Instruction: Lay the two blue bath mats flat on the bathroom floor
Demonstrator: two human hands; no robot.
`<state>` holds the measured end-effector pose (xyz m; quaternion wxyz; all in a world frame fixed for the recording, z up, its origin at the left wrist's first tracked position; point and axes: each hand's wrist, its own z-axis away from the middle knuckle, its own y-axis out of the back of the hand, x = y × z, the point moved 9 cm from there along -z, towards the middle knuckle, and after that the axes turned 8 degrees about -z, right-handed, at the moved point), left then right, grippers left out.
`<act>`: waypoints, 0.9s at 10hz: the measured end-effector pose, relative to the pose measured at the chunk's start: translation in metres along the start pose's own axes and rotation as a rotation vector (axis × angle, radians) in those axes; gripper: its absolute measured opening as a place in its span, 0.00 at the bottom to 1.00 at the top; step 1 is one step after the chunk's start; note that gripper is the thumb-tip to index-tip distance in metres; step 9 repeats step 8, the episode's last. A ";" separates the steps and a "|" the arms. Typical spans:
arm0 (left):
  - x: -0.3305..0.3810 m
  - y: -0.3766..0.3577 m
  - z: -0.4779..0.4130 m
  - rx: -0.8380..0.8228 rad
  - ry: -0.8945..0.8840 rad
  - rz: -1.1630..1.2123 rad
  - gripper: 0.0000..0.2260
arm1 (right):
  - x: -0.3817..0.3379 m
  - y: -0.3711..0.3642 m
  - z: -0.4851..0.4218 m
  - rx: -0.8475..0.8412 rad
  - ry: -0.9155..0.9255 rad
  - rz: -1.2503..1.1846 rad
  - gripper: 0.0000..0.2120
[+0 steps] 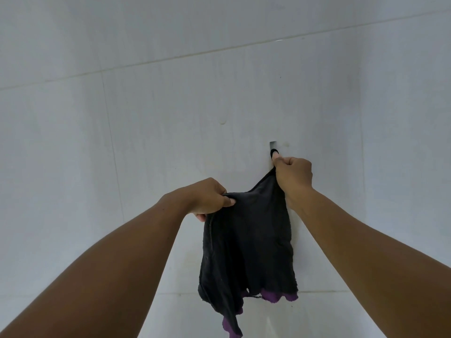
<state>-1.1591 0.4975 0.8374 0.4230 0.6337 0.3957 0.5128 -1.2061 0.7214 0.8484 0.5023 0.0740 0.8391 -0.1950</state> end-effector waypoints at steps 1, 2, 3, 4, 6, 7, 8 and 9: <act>0.001 0.000 -0.001 -0.002 -0.005 -0.010 0.12 | 0.000 0.000 -0.001 -0.013 -0.024 0.007 0.21; -0.005 -0.004 -0.002 -0.019 0.009 -0.025 0.13 | -0.002 -0.001 0.003 -0.038 0.033 0.062 0.14; -0.010 -0.012 -0.002 -0.045 0.026 -0.052 0.12 | -0.001 0.001 0.010 -0.039 0.110 0.117 0.12; -0.017 -0.017 0.000 -0.076 0.051 -0.108 0.15 | 0.011 0.008 0.010 -0.014 0.080 0.138 0.20; -0.039 -0.041 0.018 -0.205 0.092 -0.289 0.18 | 0.026 0.010 0.033 -0.017 0.185 0.395 0.15; -0.048 -0.043 0.030 -0.220 0.087 -0.367 0.15 | 0.006 0.011 0.065 0.180 0.529 0.519 0.13; -0.059 -0.029 0.042 -0.202 0.103 -0.363 0.14 | -0.023 -0.015 0.086 0.116 0.802 0.562 0.15; -0.059 -0.029 0.042 -0.202 0.103 -0.363 0.14 | -0.023 -0.015 0.086 0.116 0.802 0.562 0.15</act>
